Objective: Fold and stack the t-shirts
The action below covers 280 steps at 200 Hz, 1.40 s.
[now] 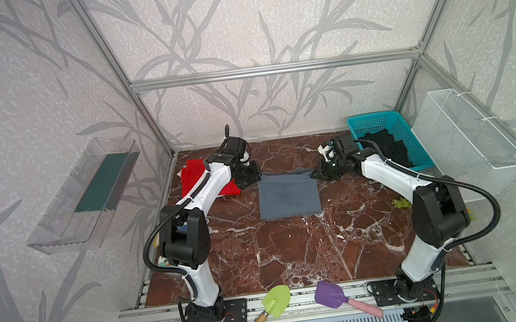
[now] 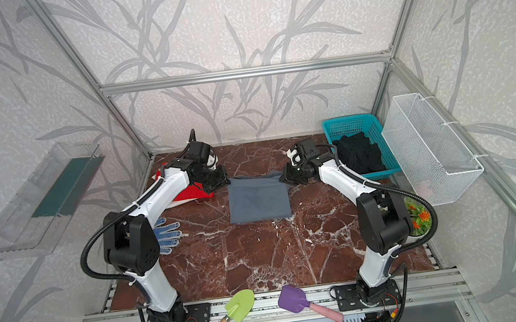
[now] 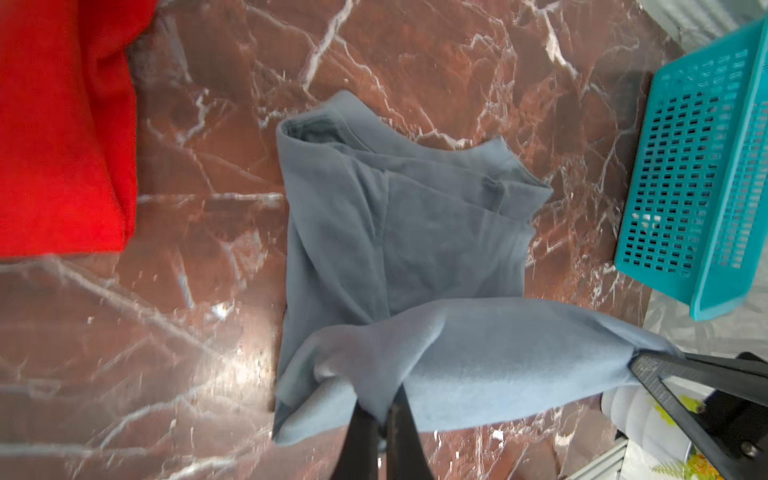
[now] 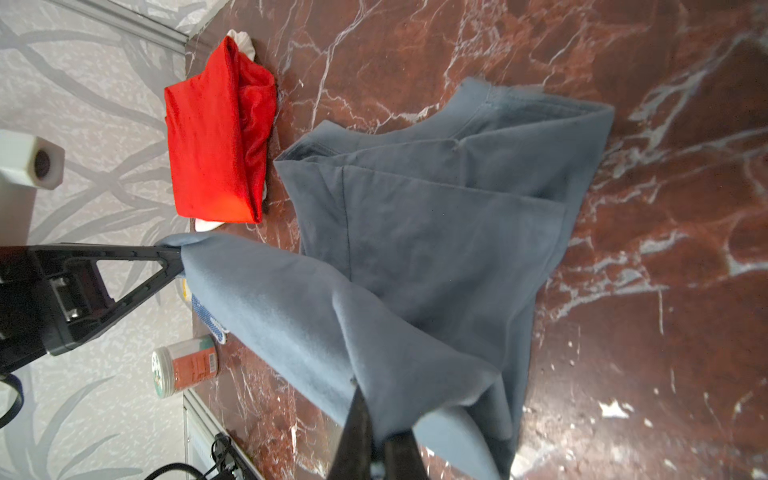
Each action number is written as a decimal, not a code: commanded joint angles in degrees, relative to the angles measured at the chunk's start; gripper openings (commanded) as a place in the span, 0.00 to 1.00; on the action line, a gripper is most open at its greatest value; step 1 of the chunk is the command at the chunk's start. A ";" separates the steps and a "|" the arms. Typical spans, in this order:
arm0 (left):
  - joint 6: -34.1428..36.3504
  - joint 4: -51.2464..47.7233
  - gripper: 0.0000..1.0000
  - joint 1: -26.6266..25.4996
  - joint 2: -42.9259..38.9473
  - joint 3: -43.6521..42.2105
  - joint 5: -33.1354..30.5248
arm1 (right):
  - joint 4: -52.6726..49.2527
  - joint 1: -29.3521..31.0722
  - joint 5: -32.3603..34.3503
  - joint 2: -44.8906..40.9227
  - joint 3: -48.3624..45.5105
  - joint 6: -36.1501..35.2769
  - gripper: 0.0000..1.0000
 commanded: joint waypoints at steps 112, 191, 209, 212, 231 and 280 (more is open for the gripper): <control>12.79 12.91 0.49 3.20 14.84 10.01 1.64 | 6.82 -4.10 0.88 15.02 10.24 -5.63 0.51; 13.55 16.61 0.56 3.46 20.31 11.04 1.64 | 4.61 -3.58 -0.49 22.26 17.11 -7.26 0.49; 13.38 15.99 0.56 3.35 22.08 13.03 2.53 | 4.04 -3.58 -0.41 24.09 18.78 -7.53 0.48; 13.42 15.77 0.55 3.45 22.31 13.29 2.67 | 4.04 -3.58 -0.41 24.38 19.03 -7.58 0.48; 13.28 15.69 0.55 3.40 23.41 14.29 3.04 | 3.62 -3.58 -0.41 25.92 20.34 -7.86 0.49; 12.72 14.76 0.28 3.32 25.20 15.62 5.10 | 2.27 -3.41 -0.67 27.84 21.81 -8.67 0.26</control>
